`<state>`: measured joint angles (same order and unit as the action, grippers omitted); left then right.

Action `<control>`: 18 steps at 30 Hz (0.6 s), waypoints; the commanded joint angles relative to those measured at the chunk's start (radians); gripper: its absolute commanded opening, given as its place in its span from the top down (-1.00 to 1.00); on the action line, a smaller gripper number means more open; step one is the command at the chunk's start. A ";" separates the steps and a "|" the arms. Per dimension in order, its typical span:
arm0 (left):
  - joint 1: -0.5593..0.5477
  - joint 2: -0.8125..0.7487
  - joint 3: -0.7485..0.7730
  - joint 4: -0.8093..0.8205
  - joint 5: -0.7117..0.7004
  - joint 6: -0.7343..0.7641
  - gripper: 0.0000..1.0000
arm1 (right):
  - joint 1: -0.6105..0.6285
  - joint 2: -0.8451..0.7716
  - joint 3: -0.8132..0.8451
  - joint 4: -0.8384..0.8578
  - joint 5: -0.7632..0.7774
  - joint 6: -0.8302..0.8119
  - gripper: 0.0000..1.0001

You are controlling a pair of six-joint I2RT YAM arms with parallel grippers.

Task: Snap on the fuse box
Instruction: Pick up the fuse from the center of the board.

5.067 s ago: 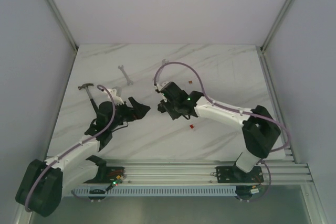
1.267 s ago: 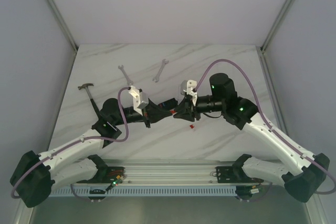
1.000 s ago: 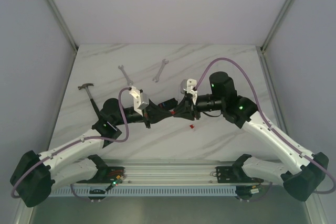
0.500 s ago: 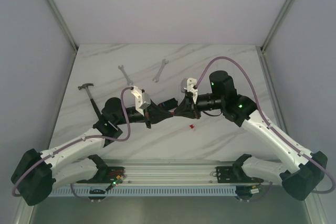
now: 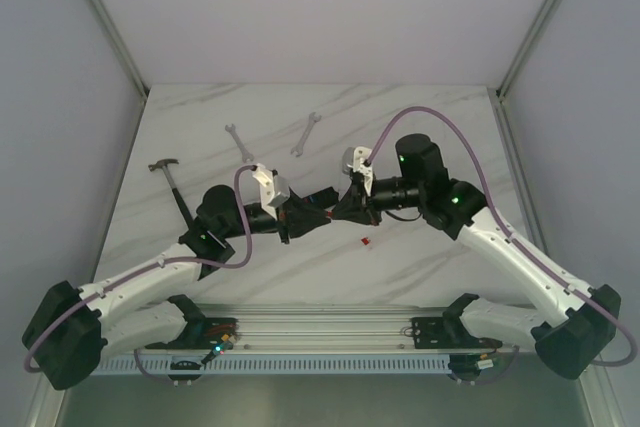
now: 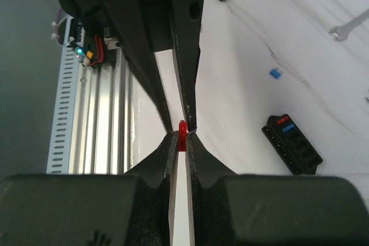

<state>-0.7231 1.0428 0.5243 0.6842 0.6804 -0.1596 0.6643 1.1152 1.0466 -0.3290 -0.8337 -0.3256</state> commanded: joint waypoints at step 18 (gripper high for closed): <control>0.086 0.431 0.258 -0.286 -0.491 0.128 -0.78 | -0.077 0.047 -0.022 0.014 0.766 0.349 1.00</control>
<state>-0.6426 1.3731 0.7021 0.4908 0.2901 -0.0902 0.5987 1.1538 1.0454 -0.3298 -0.2218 -0.0551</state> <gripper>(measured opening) 0.874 0.139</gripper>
